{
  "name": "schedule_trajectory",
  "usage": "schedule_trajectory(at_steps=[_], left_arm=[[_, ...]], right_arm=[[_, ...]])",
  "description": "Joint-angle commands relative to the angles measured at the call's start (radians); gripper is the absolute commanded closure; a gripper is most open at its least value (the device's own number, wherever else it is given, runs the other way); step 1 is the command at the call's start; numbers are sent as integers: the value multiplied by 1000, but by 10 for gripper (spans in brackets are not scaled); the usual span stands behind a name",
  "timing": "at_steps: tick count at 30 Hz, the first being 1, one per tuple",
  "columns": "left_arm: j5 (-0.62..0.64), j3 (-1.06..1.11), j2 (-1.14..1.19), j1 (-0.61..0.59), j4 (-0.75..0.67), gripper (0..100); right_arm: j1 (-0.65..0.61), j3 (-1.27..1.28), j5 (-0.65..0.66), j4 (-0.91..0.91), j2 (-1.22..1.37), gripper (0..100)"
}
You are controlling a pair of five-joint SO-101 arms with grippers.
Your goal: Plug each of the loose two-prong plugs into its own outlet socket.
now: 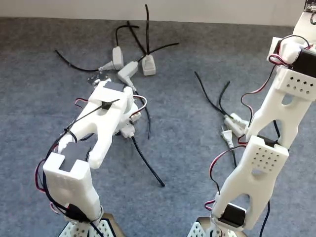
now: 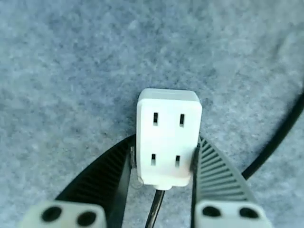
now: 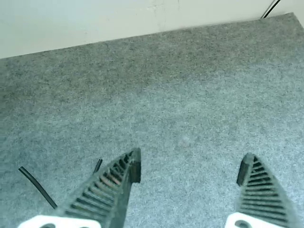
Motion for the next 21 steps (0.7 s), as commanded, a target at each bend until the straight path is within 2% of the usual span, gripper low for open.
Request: schedule_trajectory(at_steps=[1,6,9,12,15,18,21], left_arm=[[87,-18,-2,-38,-2,983],[92,-24,-13,-62,-17,982],[66,-67,-41,-58,54,976],[-35,-148,-107,-56,163,909],[-58,-191,-177,-73,247,812],[-58,-193,-226,-102,267,741],[-60,-191,-248,-130,267,711]], right_arm=[[-33,-10,15,24,-68,676],[-101,-10,107,91,-68,676],[-136,-16,107,122,-76,676],[-168,-10,107,133,-77,676],[-173,74,120,131,-74,676],[-180,225,264,131,-79,676],[-174,289,374,133,-96,677]])
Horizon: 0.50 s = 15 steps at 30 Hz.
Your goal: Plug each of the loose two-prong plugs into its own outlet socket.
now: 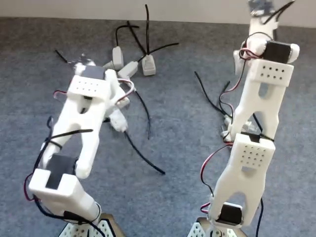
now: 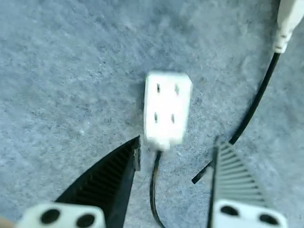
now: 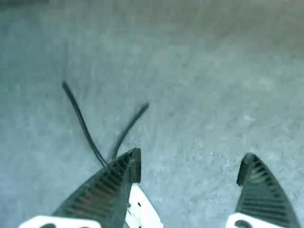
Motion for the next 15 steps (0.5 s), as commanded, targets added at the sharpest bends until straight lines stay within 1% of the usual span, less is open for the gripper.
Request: schedule_trajectory(at_steps=[1,5,10,13,15], left_arm=[[-8,-36,-70,-36,17,708],[-8,-36,-58,-36,17,706],[-8,-35,8,-42,17,706],[-8,-47,77,-74,15,706],[-8,-50,110,-117,0,706]], right_arm=[[-5,61,133,41,-107,677],[-5,263,295,41,-229,677],[-1,633,522,38,-404,678],[1,822,666,36,-449,678],[1,885,733,24,-458,678]])
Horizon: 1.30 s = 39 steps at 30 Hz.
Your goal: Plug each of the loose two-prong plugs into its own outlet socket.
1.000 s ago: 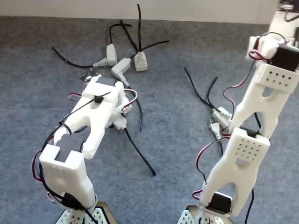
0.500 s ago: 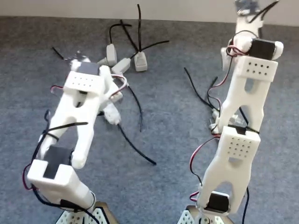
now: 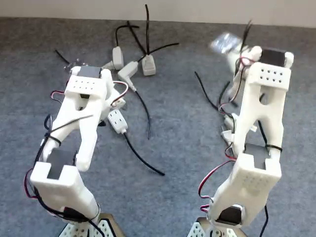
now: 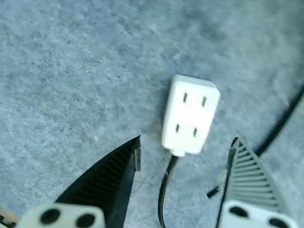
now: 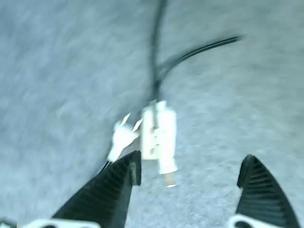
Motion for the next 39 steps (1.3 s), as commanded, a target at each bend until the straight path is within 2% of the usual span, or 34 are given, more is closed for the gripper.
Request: schedule_trajectory(at_steps=[1,6,9,15,18,31,39], left_arm=[[-5,-54,47,-93,-18,706],[-5,-88,73,-232,-31,707],[-5,-93,73,-268,-31,707],[-5,-82,74,-271,-69,707],[-5,-81,74,-271,-72,707],[-5,-81,76,-268,-72,706],[-5,-81,76,-268,-72,706]], right_arm=[[7,104,120,16,-76,678],[12,147,135,-64,-71,731],[25,170,201,-74,-54,775],[68,159,322,-113,50,775],[88,110,328,-171,91,775],[131,70,330,-179,222,777],[148,70,330,-285,225,779]])
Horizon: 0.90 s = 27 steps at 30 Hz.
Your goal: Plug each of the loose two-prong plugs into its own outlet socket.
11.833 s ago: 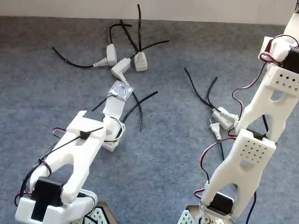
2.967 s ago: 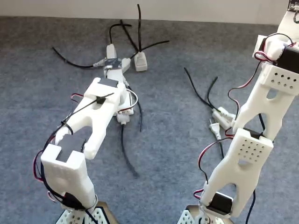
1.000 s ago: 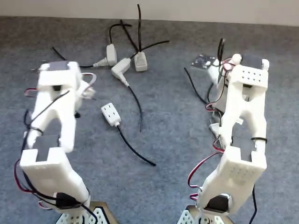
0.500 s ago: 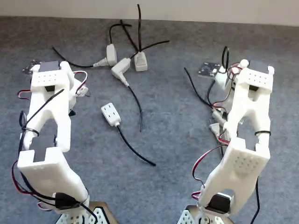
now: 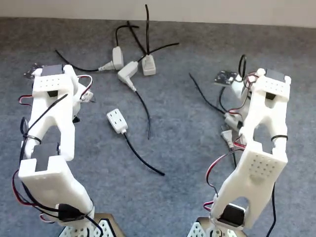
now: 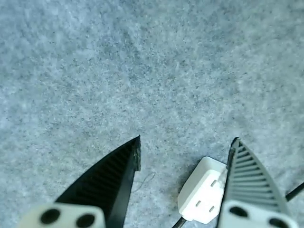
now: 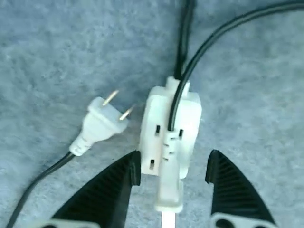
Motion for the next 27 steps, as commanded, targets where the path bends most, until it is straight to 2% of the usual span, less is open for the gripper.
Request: schedule_trajectory(at_steps=[1,15,20,27], left_arm=[[-5,-22,-4,-7,-9,706],[-5,-22,-4,-5,-9,706],[-5,-22,-4,-5,-9,707],[-5,-16,-4,-5,-11,707]], right_arm=[[13,-47,11,-35,-21,779],[-8,-48,12,53,-119,776],[-1,-48,61,47,-108,776],[19,-47,64,-24,-84,779]])
